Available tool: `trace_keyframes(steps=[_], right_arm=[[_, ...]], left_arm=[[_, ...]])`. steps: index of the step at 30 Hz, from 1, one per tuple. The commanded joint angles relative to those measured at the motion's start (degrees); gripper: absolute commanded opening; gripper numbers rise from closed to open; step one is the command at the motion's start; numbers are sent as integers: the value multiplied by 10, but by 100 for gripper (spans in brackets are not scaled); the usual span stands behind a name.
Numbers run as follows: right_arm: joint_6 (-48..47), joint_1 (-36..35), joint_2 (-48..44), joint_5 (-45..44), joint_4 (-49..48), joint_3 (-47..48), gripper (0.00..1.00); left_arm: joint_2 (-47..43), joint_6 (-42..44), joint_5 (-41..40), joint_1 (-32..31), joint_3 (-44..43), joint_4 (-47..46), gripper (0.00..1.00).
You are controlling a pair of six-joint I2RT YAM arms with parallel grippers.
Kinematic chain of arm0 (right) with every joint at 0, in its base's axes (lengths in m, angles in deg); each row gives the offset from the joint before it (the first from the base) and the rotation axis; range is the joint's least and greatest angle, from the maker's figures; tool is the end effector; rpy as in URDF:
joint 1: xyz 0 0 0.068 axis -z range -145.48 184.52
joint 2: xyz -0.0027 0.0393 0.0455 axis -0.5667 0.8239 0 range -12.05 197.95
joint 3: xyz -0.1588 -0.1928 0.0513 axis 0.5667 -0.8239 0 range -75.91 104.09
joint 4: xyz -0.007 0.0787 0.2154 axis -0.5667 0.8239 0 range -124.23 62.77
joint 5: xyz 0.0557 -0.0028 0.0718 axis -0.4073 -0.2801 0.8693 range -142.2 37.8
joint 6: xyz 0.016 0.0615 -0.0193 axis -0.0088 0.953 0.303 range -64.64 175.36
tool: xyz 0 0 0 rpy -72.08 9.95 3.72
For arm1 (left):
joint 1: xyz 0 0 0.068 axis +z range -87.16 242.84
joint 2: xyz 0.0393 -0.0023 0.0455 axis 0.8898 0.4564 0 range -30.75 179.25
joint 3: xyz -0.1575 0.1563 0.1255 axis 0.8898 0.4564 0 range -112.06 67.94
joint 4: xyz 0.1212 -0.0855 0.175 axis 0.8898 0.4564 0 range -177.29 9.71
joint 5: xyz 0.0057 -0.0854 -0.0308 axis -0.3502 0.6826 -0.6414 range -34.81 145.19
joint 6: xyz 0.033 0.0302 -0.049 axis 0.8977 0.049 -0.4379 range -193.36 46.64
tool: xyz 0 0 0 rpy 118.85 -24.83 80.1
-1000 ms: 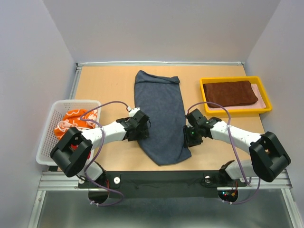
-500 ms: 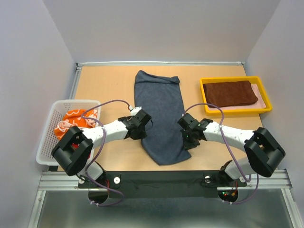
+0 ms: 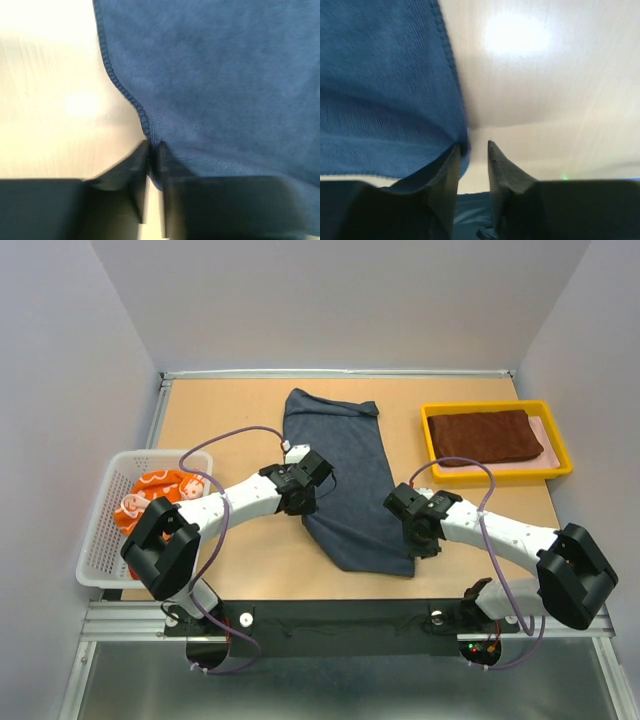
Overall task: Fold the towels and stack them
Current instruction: Flatten out the crumpled towel
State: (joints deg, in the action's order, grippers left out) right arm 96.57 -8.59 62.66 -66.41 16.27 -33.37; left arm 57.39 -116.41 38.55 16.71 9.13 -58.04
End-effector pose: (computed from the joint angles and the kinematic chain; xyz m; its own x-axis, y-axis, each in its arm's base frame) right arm 0.1412 0.1146 0.1651 -0.9662 -0.0296 -0.2563 -0.0042 0.9951 -0.0993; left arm 0.2117 -0.1985 0.2019 -0.8330 -0.0771 -0.5478 0.0255 0.9838 -0.1772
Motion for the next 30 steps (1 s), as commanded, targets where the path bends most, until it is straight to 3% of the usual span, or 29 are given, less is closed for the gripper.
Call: trace_keyframes(steps=[1, 2, 4, 5, 9, 13, 18, 23, 30], right_arm=[[4, -1, -8, -24, 36, 24, 40], [-12, -1, -15, -22, 32, 38, 41], [-31, -1, -36, -20, 25, 59, 44], [-44, -1, -47, -10, 18, 67, 47], [-127, -9, -90, 50, -65, 88, 50], [-157, -70, -52, 95, -131, 93, 51], [-198, -179, 52, 57, -188, 143, 53], [-230, -225, 160, 48, -224, 197, 50], [-251, -264, 253, 15, -226, 243, 45]], left_arm=[[5, 13, -12, -5, -28, 32, 39], [5, 14, -4, -5, -27, 20, 53], [2, 14, 10, -5, -31, 9, 63], [-1, 16, 25, -4, -33, 1, 78], [-7, 33, 47, 21, -53, -23, 92], [-18, 66, 64, 79, -71, -31, 94], [-69, 122, 81, 196, -50, -44, 96], [-145, 173, 64, 258, 3, -81, 96], [-241, 200, 18, 278, 93, -155, 95]])
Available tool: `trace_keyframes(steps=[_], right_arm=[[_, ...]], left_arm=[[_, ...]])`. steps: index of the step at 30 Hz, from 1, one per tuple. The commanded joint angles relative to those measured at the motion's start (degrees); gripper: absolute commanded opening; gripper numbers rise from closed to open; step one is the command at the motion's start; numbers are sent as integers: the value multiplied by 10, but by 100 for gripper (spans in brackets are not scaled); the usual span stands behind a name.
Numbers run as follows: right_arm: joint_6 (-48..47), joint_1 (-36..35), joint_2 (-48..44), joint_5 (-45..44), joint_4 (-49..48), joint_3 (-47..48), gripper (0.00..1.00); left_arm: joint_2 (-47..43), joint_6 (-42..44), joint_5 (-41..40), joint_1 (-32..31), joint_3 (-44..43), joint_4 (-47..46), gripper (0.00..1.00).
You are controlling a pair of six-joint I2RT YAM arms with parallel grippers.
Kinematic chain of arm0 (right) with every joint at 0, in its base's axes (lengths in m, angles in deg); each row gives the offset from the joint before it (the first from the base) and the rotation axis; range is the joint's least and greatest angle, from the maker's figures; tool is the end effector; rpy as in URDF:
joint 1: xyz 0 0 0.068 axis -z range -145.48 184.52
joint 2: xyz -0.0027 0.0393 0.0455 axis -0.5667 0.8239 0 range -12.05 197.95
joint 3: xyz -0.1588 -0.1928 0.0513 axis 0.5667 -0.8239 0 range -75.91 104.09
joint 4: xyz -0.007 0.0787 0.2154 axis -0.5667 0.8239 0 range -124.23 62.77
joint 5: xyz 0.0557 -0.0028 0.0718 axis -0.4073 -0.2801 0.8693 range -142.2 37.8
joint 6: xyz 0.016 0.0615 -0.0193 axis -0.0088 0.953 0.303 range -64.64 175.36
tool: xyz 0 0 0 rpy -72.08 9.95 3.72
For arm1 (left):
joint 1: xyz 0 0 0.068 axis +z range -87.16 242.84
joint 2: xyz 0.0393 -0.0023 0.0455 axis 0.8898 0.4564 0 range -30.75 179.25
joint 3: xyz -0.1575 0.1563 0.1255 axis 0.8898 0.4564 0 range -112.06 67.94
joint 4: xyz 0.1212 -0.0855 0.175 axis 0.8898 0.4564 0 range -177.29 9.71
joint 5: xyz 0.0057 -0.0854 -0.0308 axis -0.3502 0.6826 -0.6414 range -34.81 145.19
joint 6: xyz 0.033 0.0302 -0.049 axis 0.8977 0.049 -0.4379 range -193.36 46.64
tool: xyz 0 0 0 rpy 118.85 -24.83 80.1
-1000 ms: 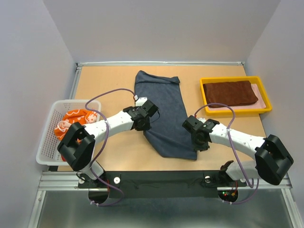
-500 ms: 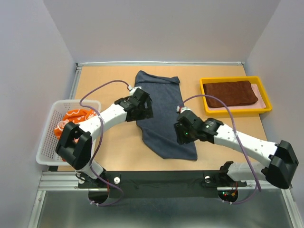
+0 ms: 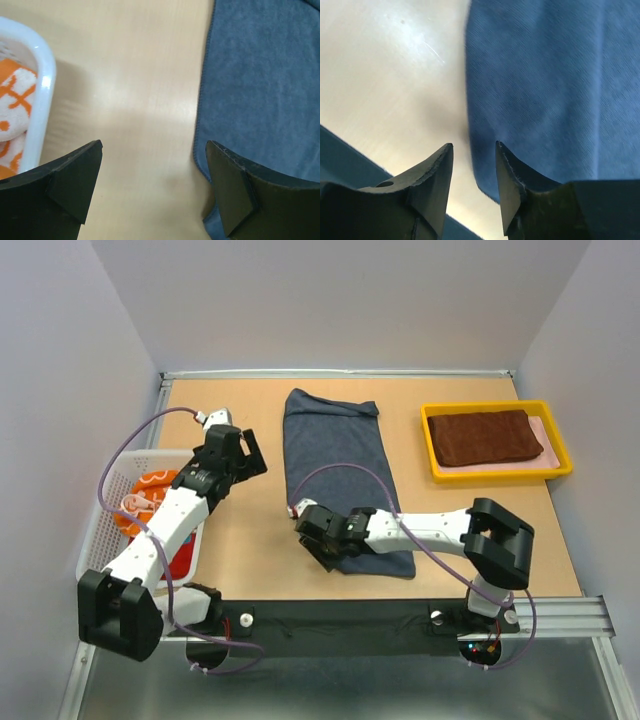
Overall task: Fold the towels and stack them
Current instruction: Flatten out the crumpled towel
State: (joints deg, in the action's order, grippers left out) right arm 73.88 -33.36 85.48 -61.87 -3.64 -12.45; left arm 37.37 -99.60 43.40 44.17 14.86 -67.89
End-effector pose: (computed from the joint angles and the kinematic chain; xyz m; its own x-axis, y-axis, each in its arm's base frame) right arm 0.1264 0.2877 0.1749 -0.6042 -0.6549 -0.4539 -0.7322 0.6811 -0.0081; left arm 0.2411 -0.0701 0.2737 -0.5485 -0.2714 -0.7908 -0.0990 0.9603 -0.2609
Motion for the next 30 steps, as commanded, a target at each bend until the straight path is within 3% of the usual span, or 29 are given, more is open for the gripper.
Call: trace_keyframes(steps=[1, 7, 10, 11, 13, 17, 22, 25, 27, 30], right_arm=[[-26, -19, 32, -35, -27, 37, 44], [-26, -26, 67, -56, -26, 42, 36], [-23, -26, 62, -68, -23, 43, 17], [-20, -26, 50, -85, -22, 43, 5], [-23, -26, 33, -117, -17, 47, 0], [-19, 26, -20, -123, 0, 44, 1], [30, 174, -74, -73, -2, -5, 2], [49, 222, -97, -40, -5, -21, 12], [58, 272, -97, -35, -6, -36, 28], [57, 277, -102, -53, -5, -44, 33]], left_arm=[[-50, 33, -35, 4, 55, -66, 95], [-98, 37, -61, 7, 89, -102, 95], [-104, 40, -66, 8, 92, -102, 94], [-105, 42, -65, 8, 93, -103, 94], [-105, 44, -63, 8, 95, -103, 94], [-105, 46, -56, 9, 95, -104, 94], [-98, 49, -47, 9, 97, -104, 94], [-98, 49, -42, 9, 98, -105, 94], [-95, 49, -36, 9, 98, -105, 93], [-91, 49, -35, 9, 97, -105, 93]])
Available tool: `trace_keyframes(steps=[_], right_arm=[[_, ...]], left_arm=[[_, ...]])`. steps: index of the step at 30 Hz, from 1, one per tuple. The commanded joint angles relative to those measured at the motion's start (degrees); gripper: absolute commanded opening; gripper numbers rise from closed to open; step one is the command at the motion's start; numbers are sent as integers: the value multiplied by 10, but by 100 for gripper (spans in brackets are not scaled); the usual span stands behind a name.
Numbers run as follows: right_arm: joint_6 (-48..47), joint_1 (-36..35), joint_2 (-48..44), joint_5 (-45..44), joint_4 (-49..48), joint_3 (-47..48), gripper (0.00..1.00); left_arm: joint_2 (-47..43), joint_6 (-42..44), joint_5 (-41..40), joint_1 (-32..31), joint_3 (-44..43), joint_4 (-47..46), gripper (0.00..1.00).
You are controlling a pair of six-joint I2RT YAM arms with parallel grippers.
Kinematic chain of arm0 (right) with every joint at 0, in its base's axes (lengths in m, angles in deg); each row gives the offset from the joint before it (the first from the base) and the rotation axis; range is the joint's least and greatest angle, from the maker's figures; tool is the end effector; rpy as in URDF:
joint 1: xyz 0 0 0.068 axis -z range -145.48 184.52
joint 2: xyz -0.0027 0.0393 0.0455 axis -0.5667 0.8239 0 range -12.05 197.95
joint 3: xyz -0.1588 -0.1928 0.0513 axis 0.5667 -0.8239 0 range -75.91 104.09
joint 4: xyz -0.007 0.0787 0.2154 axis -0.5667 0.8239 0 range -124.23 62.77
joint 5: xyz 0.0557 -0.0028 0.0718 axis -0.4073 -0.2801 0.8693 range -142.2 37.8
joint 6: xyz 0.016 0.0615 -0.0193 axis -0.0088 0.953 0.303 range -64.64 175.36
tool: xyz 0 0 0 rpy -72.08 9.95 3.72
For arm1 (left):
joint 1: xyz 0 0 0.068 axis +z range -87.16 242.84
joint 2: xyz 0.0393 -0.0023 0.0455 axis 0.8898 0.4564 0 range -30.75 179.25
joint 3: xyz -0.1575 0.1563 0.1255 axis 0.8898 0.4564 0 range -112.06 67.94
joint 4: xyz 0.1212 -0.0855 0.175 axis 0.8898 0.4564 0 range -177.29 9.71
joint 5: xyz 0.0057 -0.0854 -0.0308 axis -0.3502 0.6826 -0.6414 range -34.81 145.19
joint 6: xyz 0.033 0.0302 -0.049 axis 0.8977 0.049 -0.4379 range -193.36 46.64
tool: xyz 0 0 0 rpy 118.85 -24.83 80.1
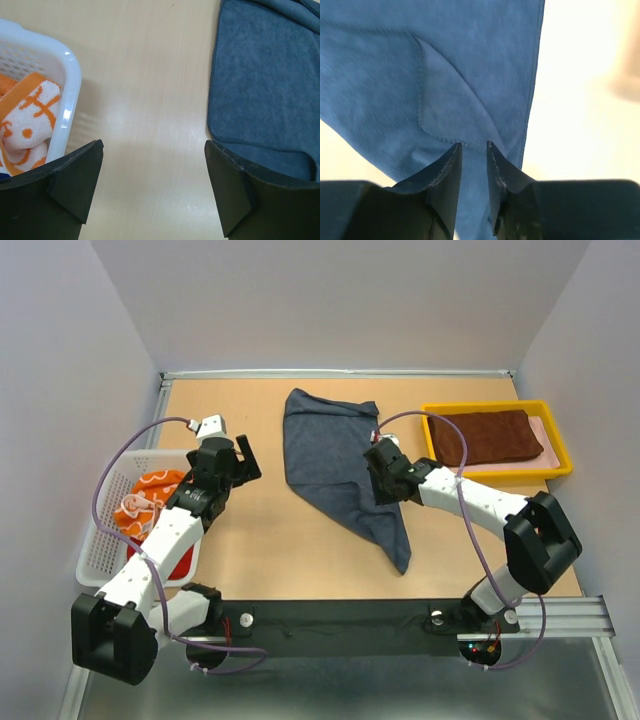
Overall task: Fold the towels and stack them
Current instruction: Flatten out the crumpled towel
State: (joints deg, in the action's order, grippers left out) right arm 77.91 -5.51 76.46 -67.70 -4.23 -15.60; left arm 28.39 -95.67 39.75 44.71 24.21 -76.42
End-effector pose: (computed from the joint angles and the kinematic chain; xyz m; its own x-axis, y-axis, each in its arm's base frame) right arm 0.2336 0.1779 0.2064 -0.7974 -0.1872 -0.5737 -0.2233 0.9747 -0.0078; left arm 0.2179 -0.0566 0.2709 -0.4170 -0.2484 -0.8743 -0.0921 0.9685 -0.2313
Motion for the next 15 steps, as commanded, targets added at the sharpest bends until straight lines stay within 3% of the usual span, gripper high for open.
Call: trace_keyframes(steps=[1, 9, 15], right_arm=[[15, 0, -14, 7, 1, -13, 33], [-90, -5, -52, 50, -14, -1, 45], [-81, -6, -3, 43, -20, 23, 47]], left_arm=[[-1, 10, 1, 4, 5, -19, 93], [7, 10, 6, 4, 3, -18, 93], [10, 10, 7, 4, 4, -16, 93]])
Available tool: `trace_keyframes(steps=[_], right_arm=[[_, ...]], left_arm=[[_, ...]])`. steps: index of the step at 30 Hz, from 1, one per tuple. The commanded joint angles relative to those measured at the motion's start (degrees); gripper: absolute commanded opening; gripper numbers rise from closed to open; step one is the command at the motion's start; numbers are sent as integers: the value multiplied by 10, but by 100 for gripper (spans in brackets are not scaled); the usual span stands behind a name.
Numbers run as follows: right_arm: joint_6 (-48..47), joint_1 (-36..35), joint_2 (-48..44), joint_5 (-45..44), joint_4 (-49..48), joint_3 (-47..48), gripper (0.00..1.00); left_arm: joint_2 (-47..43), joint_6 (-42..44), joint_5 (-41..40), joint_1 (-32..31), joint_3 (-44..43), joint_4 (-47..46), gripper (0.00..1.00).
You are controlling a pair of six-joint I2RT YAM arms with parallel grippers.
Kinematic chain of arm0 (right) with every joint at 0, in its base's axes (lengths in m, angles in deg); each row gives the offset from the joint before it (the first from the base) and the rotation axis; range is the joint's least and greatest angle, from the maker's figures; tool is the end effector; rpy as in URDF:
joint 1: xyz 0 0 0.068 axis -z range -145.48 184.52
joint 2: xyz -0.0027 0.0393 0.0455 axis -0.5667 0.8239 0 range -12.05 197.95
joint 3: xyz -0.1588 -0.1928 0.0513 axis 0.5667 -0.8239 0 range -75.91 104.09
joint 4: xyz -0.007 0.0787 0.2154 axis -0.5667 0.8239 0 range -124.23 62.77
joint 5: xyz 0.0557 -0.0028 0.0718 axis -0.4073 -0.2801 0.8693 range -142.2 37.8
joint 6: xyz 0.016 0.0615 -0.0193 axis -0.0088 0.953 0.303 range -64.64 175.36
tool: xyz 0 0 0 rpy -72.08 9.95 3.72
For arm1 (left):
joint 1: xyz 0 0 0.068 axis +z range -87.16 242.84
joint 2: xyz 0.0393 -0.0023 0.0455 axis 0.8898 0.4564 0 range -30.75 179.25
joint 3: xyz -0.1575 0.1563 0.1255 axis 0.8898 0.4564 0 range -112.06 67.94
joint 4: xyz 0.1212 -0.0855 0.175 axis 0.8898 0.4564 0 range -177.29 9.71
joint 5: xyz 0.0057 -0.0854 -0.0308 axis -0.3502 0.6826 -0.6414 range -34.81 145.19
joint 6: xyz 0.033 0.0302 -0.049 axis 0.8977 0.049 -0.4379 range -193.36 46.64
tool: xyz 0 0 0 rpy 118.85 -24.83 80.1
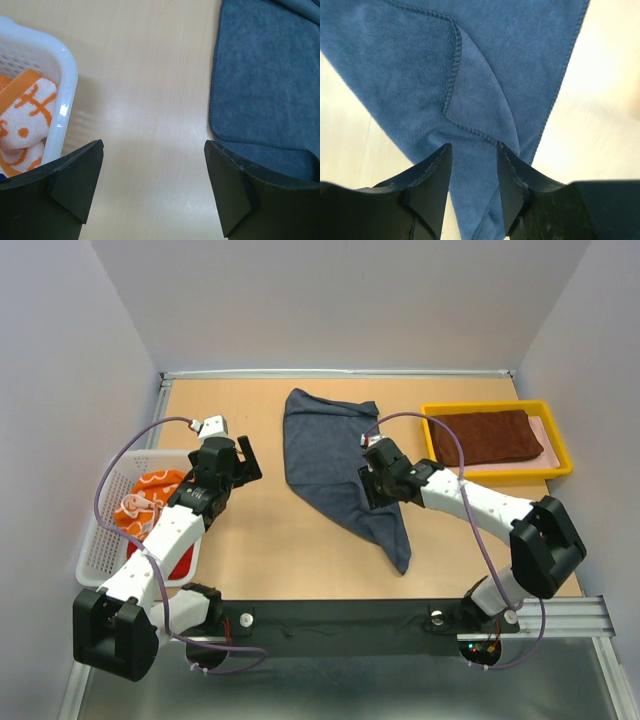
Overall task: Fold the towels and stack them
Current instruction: Flatten out the crumpled towel
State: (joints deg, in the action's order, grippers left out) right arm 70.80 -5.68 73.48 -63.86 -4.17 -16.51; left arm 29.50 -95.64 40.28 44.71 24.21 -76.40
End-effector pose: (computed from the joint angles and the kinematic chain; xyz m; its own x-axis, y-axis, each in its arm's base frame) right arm 0.2254 0.1766 0.2152 -0.7572 -0.2986 -0.5810 -0.3576 0.9338 -0.0139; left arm 0.2207 -0.0581 0.2669 -0.4365 -0.2425 -0.8664 -0.0885 0.9699 -0.2269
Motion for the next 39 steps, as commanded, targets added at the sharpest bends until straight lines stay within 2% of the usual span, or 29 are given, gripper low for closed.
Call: trace_keyframes(steps=[1, 13, 23, 25, 26, 29, 35, 39], right_arm=[[-5, -6, 42, 3, -23, 37, 47], [45, -27, 140, -58, -34, 91, 48], [64, -30, 177, -83, -33, 97, 34], [63, -32, 172, -80, -33, 95, 28], [62, -34, 163, -77, -34, 95, 20], [55, -36, 148, -69, -33, 92, 10], [54, -42, 116, -30, -28, 90, 9], [62, -51, 93, 41, -12, 92, 9]], left_arm=[[-1, 10, 2, 4, 5, -18, 93], [-3, 8, -6, 4, 3, -16, 93], [-5, 8, -6, 4, 3, -16, 93], [-5, 9, -6, 4, 3, -16, 93], [-5, 9, -6, 4, 3, -17, 93], [-4, 9, -5, 4, 2, -17, 93], [-1, 9, -2, 4, 2, -16, 93], [1, 10, -1, 4, 2, -17, 93]])
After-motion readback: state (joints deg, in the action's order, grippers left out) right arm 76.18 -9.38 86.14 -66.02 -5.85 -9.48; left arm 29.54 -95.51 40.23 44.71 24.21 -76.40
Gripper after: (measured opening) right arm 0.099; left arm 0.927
